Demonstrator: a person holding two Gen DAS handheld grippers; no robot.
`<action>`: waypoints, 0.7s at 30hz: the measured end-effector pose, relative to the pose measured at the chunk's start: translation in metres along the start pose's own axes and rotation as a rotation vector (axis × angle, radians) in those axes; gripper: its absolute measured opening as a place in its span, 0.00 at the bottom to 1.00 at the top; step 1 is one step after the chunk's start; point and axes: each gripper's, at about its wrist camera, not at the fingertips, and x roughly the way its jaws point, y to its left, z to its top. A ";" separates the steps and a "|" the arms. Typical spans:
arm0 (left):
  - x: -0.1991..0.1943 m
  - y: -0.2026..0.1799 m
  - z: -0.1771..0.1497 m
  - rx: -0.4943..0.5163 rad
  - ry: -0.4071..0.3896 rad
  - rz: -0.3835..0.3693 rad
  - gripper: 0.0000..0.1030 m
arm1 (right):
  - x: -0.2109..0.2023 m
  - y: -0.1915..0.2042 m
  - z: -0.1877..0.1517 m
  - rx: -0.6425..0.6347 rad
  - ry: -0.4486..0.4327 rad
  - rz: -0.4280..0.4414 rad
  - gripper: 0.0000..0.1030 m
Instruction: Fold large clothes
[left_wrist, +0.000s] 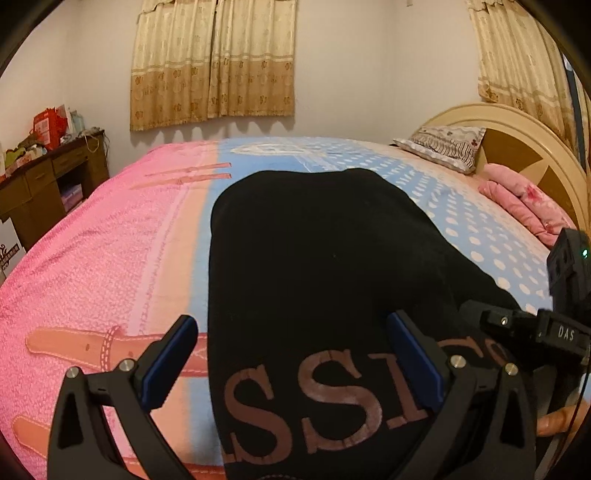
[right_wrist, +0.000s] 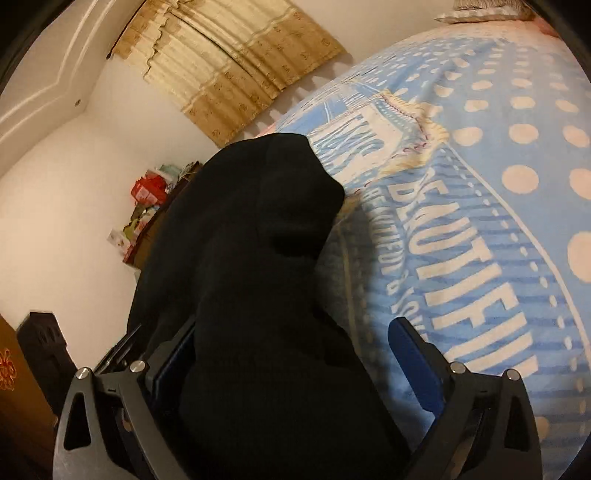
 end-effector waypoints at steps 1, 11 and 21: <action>0.000 0.001 0.000 -0.005 0.001 -0.001 1.00 | -0.002 0.002 0.000 -0.012 -0.006 -0.013 0.95; -0.084 0.048 0.002 0.048 -0.002 0.052 1.00 | -0.026 -0.009 -0.001 0.146 0.014 0.088 0.95; -0.111 0.072 -0.046 0.098 0.094 0.051 1.00 | -0.153 -0.003 -0.039 0.150 -0.153 0.093 0.96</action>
